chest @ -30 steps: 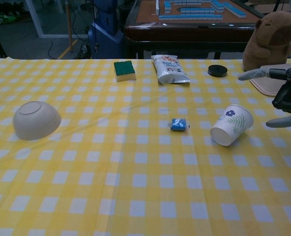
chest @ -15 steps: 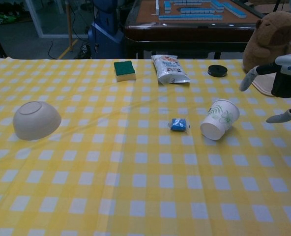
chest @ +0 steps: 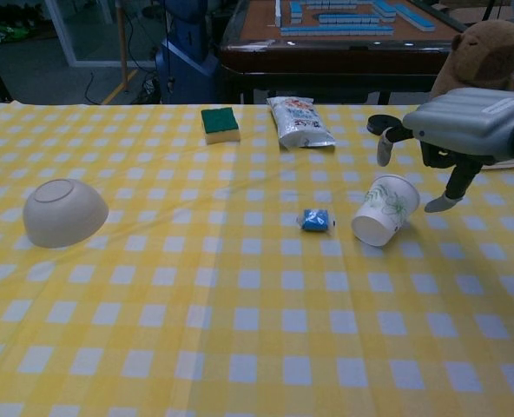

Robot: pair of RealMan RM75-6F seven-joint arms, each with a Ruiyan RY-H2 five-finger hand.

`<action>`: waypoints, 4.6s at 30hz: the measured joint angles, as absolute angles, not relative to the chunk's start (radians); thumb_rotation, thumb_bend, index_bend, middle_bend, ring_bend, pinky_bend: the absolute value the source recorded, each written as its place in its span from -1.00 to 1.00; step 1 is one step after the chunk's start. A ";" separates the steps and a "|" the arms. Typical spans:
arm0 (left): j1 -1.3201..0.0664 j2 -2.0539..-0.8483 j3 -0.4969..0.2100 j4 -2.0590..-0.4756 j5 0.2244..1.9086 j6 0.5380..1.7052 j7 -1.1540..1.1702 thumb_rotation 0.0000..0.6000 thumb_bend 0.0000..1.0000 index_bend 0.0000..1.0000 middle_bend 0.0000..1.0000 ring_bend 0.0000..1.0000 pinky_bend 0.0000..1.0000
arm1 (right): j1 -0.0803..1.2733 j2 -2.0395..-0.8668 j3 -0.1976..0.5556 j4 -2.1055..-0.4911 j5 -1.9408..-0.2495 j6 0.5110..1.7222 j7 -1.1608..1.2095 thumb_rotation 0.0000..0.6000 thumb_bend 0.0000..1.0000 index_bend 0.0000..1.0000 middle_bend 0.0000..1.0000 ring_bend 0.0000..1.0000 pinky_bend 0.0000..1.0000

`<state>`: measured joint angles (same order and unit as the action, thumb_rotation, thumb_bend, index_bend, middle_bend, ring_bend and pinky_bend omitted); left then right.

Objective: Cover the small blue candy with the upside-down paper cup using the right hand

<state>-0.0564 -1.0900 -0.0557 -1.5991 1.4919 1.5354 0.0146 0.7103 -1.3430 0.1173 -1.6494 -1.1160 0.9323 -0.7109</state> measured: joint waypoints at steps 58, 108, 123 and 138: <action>-0.056 -1.074 -0.073 -1.609 1.452 1.523 0.001 1.00 -0.49 -0.09 -0.24 -0.40 -0.16 | 0.894 -1.418 0.033 -1.662 -0.901 0.973 -0.874 1.00 -0.63 0.05 1.00 0.98 0.93; -0.047 -1.038 -0.071 -1.621 1.455 1.520 -0.081 1.00 -0.49 -0.09 -0.24 -0.40 -0.16 | 0.761 -1.713 0.087 -1.003 -1.526 0.956 1.144 1.00 -0.55 0.05 1.00 0.99 0.93; -0.050 -1.012 -0.051 -1.636 1.487 1.505 -0.122 1.00 -0.49 -0.09 -0.24 -0.40 -0.16 | 0.743 -1.717 0.074 -0.965 -1.516 0.948 1.172 1.00 -0.58 0.04 1.00 0.99 0.94; -0.049 -1.012 -0.052 -1.636 1.479 1.505 -0.122 1.00 -0.49 -0.09 -0.24 -0.40 -0.16 | 0.756 -1.719 0.062 -0.956 -1.524 0.918 1.179 1.00 -0.84 -0.55 1.00 0.99 0.93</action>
